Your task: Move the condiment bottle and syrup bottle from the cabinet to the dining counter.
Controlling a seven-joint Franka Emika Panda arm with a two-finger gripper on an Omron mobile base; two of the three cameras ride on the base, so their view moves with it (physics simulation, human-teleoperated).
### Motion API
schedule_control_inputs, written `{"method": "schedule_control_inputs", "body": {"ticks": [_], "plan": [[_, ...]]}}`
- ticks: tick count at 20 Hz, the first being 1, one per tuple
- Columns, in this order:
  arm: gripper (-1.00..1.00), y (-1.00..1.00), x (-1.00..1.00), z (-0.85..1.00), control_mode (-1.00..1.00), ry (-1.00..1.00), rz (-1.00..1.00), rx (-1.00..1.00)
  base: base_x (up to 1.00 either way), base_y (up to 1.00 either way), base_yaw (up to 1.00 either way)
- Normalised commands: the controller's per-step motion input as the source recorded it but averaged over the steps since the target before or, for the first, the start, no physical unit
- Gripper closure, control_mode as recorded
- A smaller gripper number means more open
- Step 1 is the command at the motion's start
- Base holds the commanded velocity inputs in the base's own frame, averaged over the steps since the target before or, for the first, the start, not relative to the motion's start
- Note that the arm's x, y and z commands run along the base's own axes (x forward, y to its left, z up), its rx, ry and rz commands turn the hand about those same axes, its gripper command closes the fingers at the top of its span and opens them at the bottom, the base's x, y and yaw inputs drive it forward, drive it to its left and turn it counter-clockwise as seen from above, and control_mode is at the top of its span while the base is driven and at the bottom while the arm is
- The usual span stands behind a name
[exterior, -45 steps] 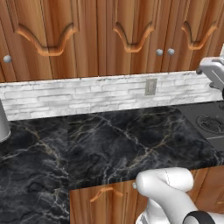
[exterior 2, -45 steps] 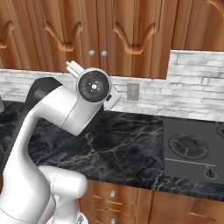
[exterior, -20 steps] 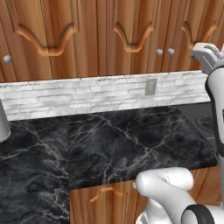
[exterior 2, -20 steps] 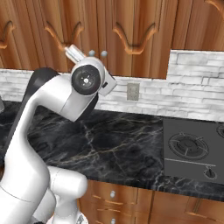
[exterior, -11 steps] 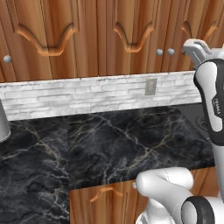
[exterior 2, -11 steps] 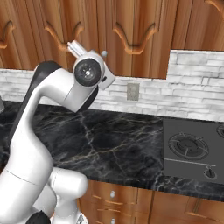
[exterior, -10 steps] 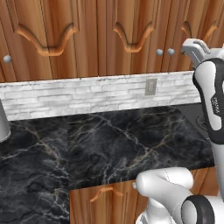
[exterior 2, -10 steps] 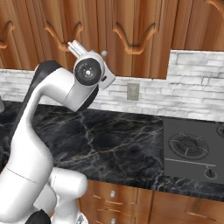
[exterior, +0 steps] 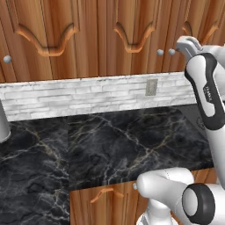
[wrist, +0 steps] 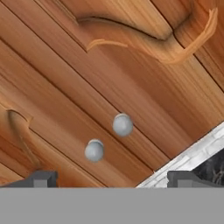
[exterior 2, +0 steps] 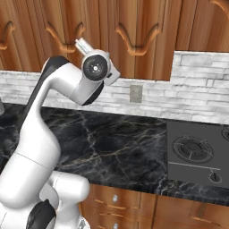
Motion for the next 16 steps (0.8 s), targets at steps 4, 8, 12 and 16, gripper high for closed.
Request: {"method": "schedule_control_inputs", "body": {"ticks": [4,8,12,16], "plan": [[-1.0,0.0,0.41,0.0,-1.0,0.0,0.0,0.02,0.0,0.0,0.0],[-1.0,0.0,0.41,0.0,-1.0,0.0,0.0,0.03,0.0,0.0,0.0],[-1.0,-0.05,0.36,-0.03,-1.0,0.0,0.02,0.02,0.0,0.0,0.0],[-1.0,-0.04,0.33,-0.12,-1.0,0.0,0.02,0.01,0.0,0.0,0.0]]}}
